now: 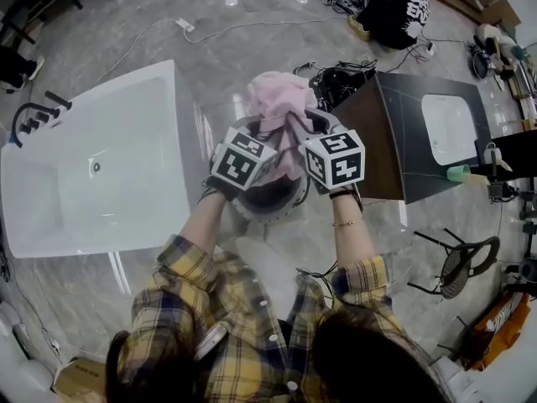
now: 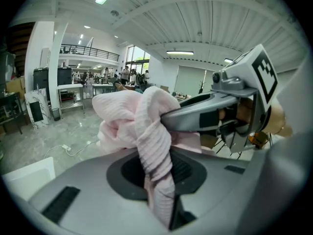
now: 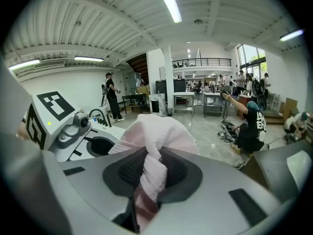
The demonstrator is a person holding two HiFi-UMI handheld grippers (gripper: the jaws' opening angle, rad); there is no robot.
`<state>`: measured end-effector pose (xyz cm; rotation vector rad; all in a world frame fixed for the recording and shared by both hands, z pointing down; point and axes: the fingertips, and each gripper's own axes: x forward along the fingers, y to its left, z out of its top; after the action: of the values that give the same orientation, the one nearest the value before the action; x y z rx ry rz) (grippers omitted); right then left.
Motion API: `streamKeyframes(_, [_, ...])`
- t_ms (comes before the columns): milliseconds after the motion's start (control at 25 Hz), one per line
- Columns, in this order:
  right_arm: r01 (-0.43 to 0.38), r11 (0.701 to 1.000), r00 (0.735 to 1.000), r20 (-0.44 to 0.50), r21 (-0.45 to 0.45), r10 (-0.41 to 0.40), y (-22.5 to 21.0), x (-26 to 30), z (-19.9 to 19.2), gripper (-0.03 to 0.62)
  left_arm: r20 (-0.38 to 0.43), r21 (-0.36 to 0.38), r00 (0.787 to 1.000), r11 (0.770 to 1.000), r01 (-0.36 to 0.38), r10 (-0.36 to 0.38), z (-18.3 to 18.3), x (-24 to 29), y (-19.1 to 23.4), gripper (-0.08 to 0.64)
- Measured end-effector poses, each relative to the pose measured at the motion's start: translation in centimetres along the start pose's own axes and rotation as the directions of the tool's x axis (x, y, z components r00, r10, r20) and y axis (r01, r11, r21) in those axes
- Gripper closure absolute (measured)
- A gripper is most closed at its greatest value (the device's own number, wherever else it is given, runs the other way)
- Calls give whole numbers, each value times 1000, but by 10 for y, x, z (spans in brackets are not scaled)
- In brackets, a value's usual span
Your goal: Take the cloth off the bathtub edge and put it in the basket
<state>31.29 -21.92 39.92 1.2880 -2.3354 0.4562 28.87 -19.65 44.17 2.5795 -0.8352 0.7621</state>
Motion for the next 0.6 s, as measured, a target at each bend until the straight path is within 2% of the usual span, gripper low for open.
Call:
streamKeyframes(280, [16,999,999,-38,38,-15,-11,-6,-36,512,-38,-20,999,999,33,-34,-22,21,-22,471])
streamKeyframes(600, [26,994,994,-109,104,-15,-5,14,-101,511,-112,-58,990,995,76,-82,-83,45,-29,471])
